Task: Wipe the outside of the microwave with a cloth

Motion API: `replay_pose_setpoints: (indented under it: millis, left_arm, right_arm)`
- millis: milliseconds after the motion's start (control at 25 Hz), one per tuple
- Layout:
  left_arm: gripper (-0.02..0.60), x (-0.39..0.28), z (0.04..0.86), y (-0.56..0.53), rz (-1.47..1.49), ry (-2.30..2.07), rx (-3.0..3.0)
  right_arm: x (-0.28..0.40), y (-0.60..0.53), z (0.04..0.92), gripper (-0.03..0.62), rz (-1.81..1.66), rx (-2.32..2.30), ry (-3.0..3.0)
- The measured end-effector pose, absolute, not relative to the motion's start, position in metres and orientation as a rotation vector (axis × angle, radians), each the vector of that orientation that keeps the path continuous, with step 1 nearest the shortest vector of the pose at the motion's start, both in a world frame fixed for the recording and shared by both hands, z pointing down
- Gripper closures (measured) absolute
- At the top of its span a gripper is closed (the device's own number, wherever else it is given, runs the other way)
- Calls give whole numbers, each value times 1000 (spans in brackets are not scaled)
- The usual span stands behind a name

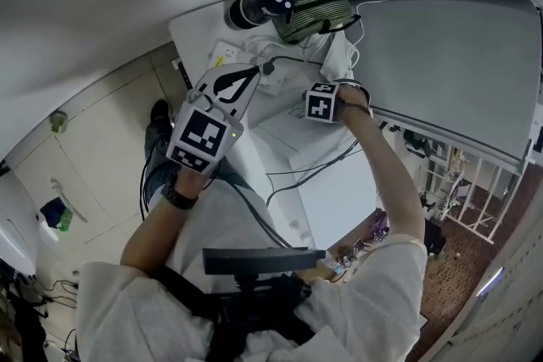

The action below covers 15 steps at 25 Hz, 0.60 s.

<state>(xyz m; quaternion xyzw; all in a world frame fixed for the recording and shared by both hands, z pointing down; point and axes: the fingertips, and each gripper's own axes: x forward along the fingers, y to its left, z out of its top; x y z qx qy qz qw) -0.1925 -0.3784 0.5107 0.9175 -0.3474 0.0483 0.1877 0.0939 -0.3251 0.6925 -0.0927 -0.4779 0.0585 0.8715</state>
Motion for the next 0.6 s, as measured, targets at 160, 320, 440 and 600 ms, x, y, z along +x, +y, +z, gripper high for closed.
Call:
replay_pose_setpoints:
  millis: [160,320,440,600]
  left_arm:
    - [554,-195,508,-376,121,-983,2578]
    - [554,-201,503,-374,108,-1002,2583]
    - [554,-207,503,-373,107,-1015,2578]
    - [554,-215,502,-369,103,-1030,2573]
  right_arm:
    - [29,-280,704,571,250,-280,-1148]
    - [-30,-249,709,572,308,-376,-1288]
    - [-63,-220,702,571,396,-470,-1328]
    - [-121,-173,681,572,687,-603,-1444]
